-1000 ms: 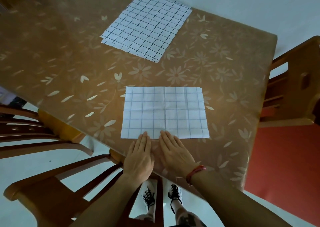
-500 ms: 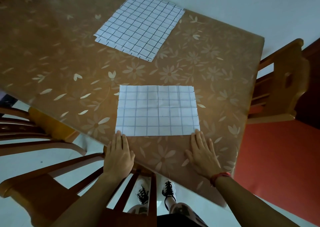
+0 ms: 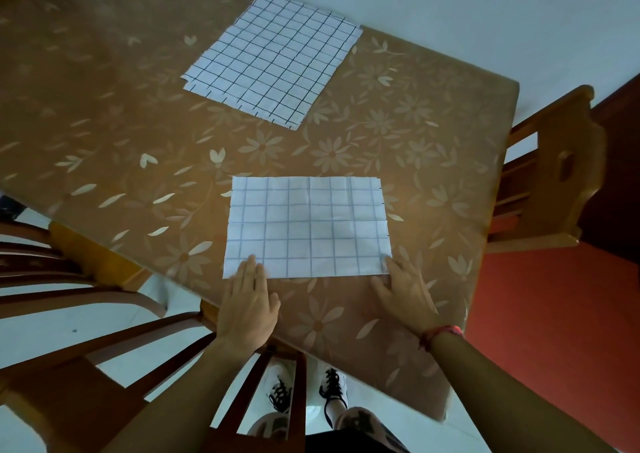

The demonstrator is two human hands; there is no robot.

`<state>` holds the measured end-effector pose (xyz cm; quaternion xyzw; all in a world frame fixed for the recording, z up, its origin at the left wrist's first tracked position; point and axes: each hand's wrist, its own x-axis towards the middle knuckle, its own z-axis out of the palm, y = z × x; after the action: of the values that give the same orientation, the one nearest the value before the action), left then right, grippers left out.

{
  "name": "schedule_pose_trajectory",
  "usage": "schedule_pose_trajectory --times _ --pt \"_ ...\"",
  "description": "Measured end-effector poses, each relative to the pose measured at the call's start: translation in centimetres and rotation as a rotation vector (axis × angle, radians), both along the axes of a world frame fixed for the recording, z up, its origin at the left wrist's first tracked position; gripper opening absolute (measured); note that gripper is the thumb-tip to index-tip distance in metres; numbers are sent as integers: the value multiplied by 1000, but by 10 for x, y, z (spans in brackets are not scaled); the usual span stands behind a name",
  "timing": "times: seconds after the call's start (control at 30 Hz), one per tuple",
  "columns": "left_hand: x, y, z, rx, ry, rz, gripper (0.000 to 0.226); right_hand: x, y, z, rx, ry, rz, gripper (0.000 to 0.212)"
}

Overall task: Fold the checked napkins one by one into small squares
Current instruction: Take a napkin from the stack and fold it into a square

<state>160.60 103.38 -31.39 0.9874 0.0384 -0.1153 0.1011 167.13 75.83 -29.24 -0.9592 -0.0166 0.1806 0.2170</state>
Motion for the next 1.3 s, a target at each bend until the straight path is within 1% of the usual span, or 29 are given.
schedule_pose_trajectory --times 0.07,0.13,0.23,0.33,0.37,0.4,0.47,0.57,0.63,0.67,0.73,0.83,0.93,1.0,1.03,1.1,1.2,1.3 --pt "7 -8 -1 -76 7 -34 63 13 0 4 91 28 -105 20" --pt "11 -14 -2 -120 23 -73 62 23 0 13 166 60 -221 12" --pt "11 -16 -5 -157 52 -95 61 35 -2 22 236 90 -387 18" --pt "11 -15 -10 -201 31 -85 61 47 -2 28 258 159 -543 21" --pt "10 -14 -12 -209 28 -88 61 51 -2 29 259 191 -564 21" --pt "10 -13 -14 -211 25 -91 61 54 -2 28 277 223 -588 26" --pt "9 -12 -18 -207 3 -88 61 60 -2 30 350 288 -637 29" --pt "7 -11 -22 -200 -34 -83 62 68 -1 31 380 336 -687 25" --pt "7 -11 -23 -198 -48 -82 64 66 -11 15 413 391 -718 22" --pt "7 -11 -24 -198 -55 -81 64 65 -18 7 437 440 -728 24" --pt "7 -11 -25 -202 -62 -78 65 64 -22 -6 451 517 -746 37" --pt "7 -11 -26 -208 -71 -80 65 75 -4 10 511 456 -735 30" --pt "6 -9 -26 -214 -67 -91 66 87 9 20 537 350 -689 17" --pt "6 -8 -26 -209 -65 -97 65 95 9 17 474 304 -645 25" --pt "5 -8 -26 -205 -64 -96 65 100 7 14 478 297 -635 23" --pt "5 -9 -24 -200 -66 -89 64 107 6 15 479 287 -624 13" --pt "8 -10 -22 -188 -62 -67 65 108 6 18 493 309 -641 15" --pt "18 -15 -14 -195 -43 -60 70 96 2 27 550 304 -686 13"
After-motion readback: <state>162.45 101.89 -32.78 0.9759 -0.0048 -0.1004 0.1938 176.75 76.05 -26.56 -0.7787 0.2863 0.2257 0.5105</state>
